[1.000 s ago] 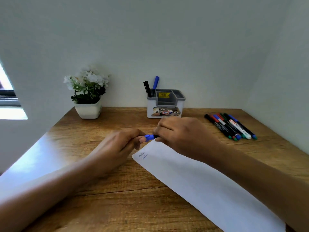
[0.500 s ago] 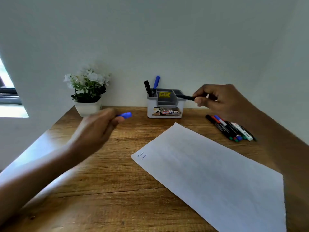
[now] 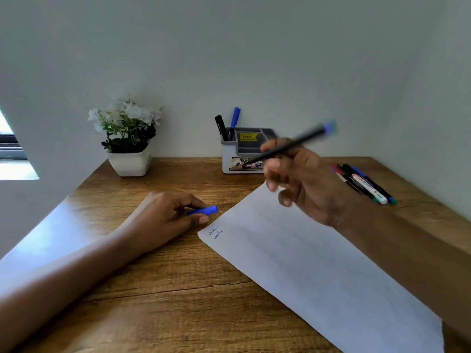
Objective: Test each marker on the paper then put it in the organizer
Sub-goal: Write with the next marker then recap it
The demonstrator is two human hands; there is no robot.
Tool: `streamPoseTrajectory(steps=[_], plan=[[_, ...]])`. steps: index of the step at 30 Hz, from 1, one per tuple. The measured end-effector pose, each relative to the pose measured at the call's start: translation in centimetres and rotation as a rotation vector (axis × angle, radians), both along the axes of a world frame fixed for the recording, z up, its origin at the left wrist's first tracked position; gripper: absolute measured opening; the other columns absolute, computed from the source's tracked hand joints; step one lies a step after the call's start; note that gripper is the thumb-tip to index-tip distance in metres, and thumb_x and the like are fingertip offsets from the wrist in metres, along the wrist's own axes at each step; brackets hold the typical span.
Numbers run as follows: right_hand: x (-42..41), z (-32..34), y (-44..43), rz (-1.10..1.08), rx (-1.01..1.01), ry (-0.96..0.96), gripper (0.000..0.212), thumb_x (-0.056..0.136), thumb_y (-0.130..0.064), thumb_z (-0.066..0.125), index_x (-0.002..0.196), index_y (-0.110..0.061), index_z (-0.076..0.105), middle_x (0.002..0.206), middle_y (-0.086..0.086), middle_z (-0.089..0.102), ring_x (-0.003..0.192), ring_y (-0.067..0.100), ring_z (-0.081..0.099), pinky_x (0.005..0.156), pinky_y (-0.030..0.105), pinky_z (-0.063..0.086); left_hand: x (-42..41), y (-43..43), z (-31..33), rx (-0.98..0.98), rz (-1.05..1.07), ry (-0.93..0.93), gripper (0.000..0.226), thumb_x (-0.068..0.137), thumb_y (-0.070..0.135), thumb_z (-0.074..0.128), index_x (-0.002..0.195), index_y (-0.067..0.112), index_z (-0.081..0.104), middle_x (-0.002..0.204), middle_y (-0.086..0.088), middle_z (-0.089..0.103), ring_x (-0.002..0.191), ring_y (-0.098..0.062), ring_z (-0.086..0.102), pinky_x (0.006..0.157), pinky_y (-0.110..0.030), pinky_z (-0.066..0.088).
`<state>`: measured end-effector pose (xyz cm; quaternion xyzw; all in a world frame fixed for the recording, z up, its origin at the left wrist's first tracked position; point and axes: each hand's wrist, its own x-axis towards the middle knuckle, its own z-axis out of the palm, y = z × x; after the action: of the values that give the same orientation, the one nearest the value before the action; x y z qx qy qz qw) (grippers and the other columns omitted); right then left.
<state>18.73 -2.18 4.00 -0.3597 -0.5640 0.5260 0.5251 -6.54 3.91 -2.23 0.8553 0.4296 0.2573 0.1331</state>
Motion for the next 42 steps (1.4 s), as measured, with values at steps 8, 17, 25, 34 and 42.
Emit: streamPoseTrajectory(steps=[8, 17, 25, 34, 42], plan=[[-3.0, -4.0, -0.9, 0.012, -0.156, -0.304, 0.01, 0.086, -0.004, 0.061, 0.079, -0.011, 0.059, 0.067, 0.012, 0.067, 0.055, 0.018, 0.062, 0.047, 0.026, 0.05, -0.1, 0.0, 0.3, -0.086, -0.069, 0.037, 0.048, 0.061, 0.066, 0.065, 0.101, 0.04, 0.071, 0.105, 0.03, 0.066, 0.101, 0.007, 0.061, 0.093, -0.028, 0.051], [-3.7, -5.6, -0.5, -0.065, -0.117, -0.445, 0.01, 0.079, 0.0, 0.068, 0.075, -0.008, 0.063, 0.057, -0.001, 0.062, 0.051, 0.012, 0.056, 0.047, 0.026, 0.052, 0.0, -0.1, 0.4, -0.093, -0.066, 0.057, 0.037, 0.069, 0.051, 0.071, 0.103, 0.039, 0.07, 0.109, 0.027, 0.066, 0.101, 0.003, 0.062, 0.092, -0.03, 0.051], [-3.7, -5.6, -0.4, -0.057, -0.103, -0.481, 0.017, 0.08, 0.0, 0.067, 0.07, -0.013, 0.06, 0.064, 0.006, 0.062, 0.048, 0.009, 0.055, 0.045, 0.025, 0.052, -0.2, 0.2, 0.2, -0.105, -0.077, 0.058, 0.053, 0.057, 0.075, 0.063, 0.1, 0.044, 0.069, 0.105, 0.034, 0.064, 0.102, 0.011, 0.058, 0.093, -0.02, 0.049], [-3.5, -5.7, -0.2, -0.079, -0.136, -0.444, 0.018, 0.079, 0.0, 0.066, 0.068, -0.012, 0.06, 0.063, 0.006, 0.062, 0.051, 0.012, 0.056, 0.048, 0.026, 0.052, -0.3, 0.2, 0.1, -0.099, -0.085, 0.035, 0.05, 0.06, 0.075, 0.059, 0.099, 0.046, 0.069, 0.105, 0.034, 0.065, 0.1, 0.01, 0.06, 0.091, -0.02, 0.049], [-3.6, -5.7, -0.3, -0.086, -0.151, -0.436, 0.017, 0.08, -0.001, 0.065, 0.069, -0.012, 0.059, 0.064, 0.006, 0.062, 0.054, 0.011, 0.057, 0.049, 0.027, 0.052, -0.2, 0.1, 0.2, -0.098, -0.098, 0.037, 0.046, 0.058, 0.073, 0.057, 0.095, 0.048, 0.069, 0.107, 0.041, 0.06, 0.102, 0.011, 0.059, 0.09, -0.012, 0.045]])
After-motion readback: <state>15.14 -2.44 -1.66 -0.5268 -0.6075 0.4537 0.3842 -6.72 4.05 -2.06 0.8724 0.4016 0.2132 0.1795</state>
